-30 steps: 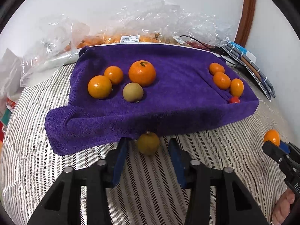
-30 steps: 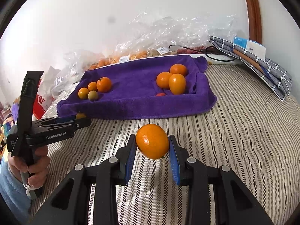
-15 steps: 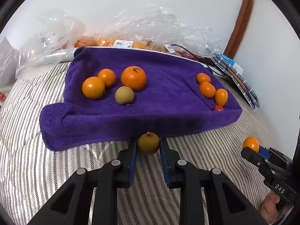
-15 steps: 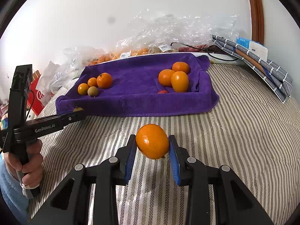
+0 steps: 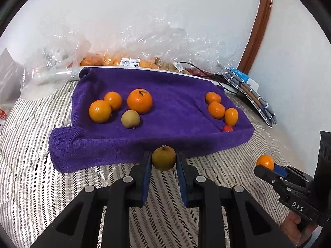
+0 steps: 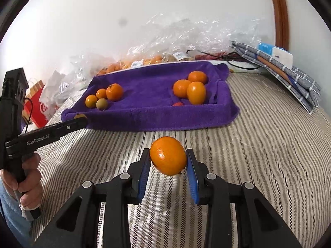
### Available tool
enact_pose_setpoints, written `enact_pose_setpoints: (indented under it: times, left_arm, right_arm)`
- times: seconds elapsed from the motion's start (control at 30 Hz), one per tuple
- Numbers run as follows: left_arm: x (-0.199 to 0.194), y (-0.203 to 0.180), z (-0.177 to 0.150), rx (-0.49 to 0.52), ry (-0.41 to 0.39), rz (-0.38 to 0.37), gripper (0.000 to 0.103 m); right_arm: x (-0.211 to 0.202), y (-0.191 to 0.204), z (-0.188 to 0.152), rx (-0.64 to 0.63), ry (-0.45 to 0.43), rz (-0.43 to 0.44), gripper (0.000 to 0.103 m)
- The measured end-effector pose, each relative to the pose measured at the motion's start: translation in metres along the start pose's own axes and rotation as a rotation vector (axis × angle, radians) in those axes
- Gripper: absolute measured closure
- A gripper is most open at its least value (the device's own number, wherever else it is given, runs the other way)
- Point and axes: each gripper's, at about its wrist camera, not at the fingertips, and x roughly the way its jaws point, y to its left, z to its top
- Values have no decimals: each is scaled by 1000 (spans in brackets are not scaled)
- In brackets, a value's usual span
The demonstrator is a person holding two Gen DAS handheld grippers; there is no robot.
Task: Organize fruits
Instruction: 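Carry the held orange and kiwi over the purple towel with both grippers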
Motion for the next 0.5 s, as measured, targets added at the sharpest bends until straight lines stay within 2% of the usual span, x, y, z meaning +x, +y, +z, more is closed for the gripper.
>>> enact_pose_setpoints:
  times: [0.1, 0.27, 0.37, 0.5]
  left_arm:
    - [-2, 2, -1, 1, -8, 11, 80]
    - [-8, 7, 3, -42, -35, 1, 80]
    - [-20, 8, 5, -56, -92, -27, 80]
    - [-27, 11, 5, -73, -130, -38, 80]
  right_arm:
    - [0, -4, 0, 18, -1, 34, 69]
    - [1, 0, 1, 4, 0, 28, 69]
    - [0, -2, 1, 10, -6, 34, 69]
    - [-7, -10, 0, 50, -39, 32, 69]
